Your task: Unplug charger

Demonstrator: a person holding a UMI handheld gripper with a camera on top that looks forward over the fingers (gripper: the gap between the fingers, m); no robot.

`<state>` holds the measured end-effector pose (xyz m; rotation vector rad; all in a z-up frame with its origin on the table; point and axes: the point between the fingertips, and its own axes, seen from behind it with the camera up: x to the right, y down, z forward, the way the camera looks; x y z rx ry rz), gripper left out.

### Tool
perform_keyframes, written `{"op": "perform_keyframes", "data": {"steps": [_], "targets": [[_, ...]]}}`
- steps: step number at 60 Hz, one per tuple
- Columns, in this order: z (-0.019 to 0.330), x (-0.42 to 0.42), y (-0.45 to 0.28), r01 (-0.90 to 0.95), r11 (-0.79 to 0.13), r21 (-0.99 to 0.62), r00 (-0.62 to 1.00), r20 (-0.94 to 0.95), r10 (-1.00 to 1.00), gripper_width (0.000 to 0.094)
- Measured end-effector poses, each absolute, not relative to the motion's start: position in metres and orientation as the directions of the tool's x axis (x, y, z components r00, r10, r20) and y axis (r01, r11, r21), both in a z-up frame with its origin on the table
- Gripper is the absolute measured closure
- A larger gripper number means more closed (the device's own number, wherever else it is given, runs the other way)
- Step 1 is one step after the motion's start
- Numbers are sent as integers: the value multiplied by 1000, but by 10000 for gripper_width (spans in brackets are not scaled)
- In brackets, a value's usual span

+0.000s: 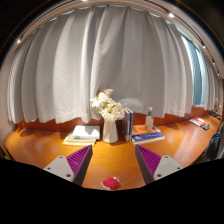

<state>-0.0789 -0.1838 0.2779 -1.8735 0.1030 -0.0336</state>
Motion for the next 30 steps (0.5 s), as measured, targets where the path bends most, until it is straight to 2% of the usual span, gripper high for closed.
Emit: {"op": "perform_keyframes", "data": {"steps": [8, 30], "targets": [[262, -81, -205, -19, -343, -939, 997, 9, -81, 79], [251, -81, -228, -13, -379, -925, 996, 22, -89, 73]]}}
